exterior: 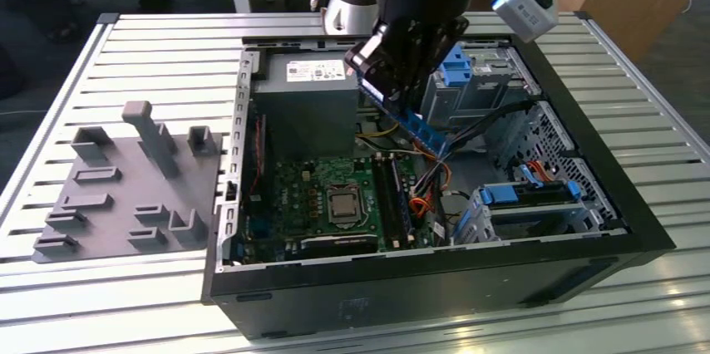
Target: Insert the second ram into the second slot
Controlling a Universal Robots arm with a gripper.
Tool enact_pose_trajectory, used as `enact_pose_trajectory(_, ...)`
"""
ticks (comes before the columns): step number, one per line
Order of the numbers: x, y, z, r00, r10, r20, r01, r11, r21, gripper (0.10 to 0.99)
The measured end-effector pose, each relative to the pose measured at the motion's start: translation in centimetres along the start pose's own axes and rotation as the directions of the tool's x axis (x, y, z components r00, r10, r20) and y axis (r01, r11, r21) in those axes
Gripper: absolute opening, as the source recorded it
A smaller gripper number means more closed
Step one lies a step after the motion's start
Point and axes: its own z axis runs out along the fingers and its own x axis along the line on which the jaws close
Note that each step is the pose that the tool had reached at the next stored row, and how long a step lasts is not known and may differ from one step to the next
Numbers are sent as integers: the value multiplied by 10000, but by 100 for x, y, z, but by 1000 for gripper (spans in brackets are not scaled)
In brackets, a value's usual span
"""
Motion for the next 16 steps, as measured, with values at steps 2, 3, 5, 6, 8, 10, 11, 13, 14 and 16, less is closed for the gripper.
enact_pose_trajectory(2,0,0,0,10000,94,3,-94,10000,1,137)
enact_pose_trajectory(3,0,0,0,9999,141,5,-141,9999,1,137)
enact_pose_trajectory(5,0,0,0,9997,240,8,-240,9997,3,137)
enact_pose_trajectory(6,0,0,0,9996,286,9,-286,9996,3,137)
enact_pose_trajectory(8,0,0,0,9993,377,13,-377,9993,4,137)
enact_pose_trajectory(10,0,0,0,9989,471,16,-471,9989,4,137)
enact_pose_trajectory(11,0,0,0,9987,518,17,-518,9987,6,137)
enact_pose_trajectory(13,0,0,0,9981,613,21,-613,9981,6,137)
enact_pose_trajectory(14,0,0,0,9978,658,22,-658,9978,7,137)
enact_pose_trajectory(16,0,0,0,9972,748,26,-748,9972,8,137)
